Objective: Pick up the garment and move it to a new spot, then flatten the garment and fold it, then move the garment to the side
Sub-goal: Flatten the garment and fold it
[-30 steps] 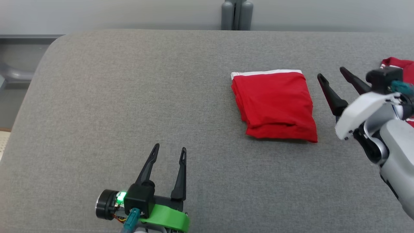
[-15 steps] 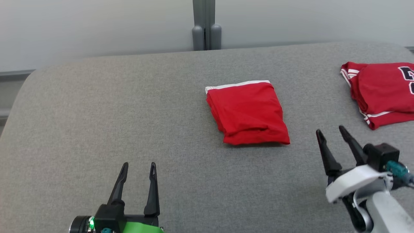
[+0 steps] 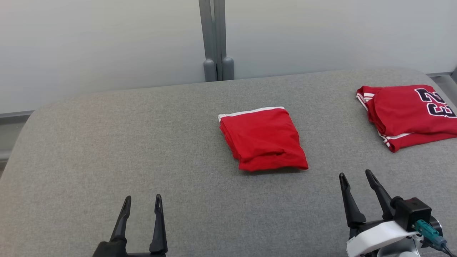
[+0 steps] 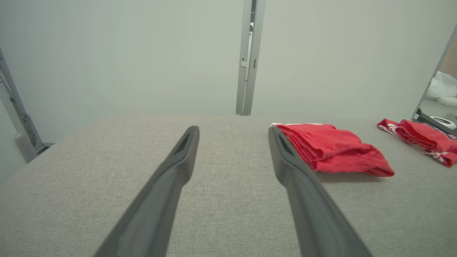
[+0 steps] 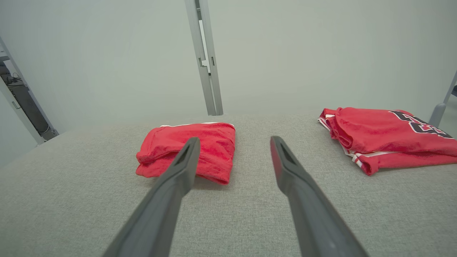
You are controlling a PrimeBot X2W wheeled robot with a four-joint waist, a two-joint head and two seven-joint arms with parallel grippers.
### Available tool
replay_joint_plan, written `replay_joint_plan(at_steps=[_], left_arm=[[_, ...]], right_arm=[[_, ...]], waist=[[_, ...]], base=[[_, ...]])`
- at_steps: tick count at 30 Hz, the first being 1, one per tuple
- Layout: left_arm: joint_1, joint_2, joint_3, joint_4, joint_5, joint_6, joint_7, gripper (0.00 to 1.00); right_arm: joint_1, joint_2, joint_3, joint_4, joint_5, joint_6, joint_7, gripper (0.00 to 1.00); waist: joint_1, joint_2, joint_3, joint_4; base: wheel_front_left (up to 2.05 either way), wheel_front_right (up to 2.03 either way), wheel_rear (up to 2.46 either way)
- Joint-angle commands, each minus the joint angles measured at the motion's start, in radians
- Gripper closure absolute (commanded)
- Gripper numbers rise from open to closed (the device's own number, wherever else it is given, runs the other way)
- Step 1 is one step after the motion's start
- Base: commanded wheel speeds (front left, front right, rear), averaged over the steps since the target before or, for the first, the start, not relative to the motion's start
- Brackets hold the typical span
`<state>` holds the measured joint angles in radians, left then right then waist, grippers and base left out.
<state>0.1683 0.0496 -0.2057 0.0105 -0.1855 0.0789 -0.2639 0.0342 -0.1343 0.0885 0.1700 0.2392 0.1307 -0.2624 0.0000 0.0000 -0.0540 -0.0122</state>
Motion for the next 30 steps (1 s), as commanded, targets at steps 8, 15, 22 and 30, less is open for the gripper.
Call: replay_joint_plan(at_steps=[8,15,22,30], left_arm=[[0.034,0.002,0.007,0.021,0.001,-0.018,0.0,0.0],[0.022,0.002,0.005,0.037,0.015,-0.015,0.0,0.0],[0.008,0.002,0.0,0.043,0.024,-0.019,0.0,0.0],[0.004,0.002,-0.003,0.046,0.026,-0.018,0.0,0.0]], right_arm=[[0.039,0.01,0.009,0.0,0.004,0.0,-0.003,0.0],[0.034,0.007,0.005,0.0,0.007,0.0,-0.003,0.0],[0.03,0.008,0.01,-0.004,0.004,0.0,-0.003,0.0],[0.031,0.005,0.013,-0.006,0.009,0.0,-0.003,0.0]], waist=[[0.0,0.0,-0.019,0.009],[0.0,0.0,-0.013,0.011],[0.0,0.0,-0.006,0.012],[0.0,0.0,-0.006,0.011]], base=[[0.0,0.0,0.0],[0.0,0.0,0.0],[0.0,0.0,0.0],[0.0,0.0,0.0]])
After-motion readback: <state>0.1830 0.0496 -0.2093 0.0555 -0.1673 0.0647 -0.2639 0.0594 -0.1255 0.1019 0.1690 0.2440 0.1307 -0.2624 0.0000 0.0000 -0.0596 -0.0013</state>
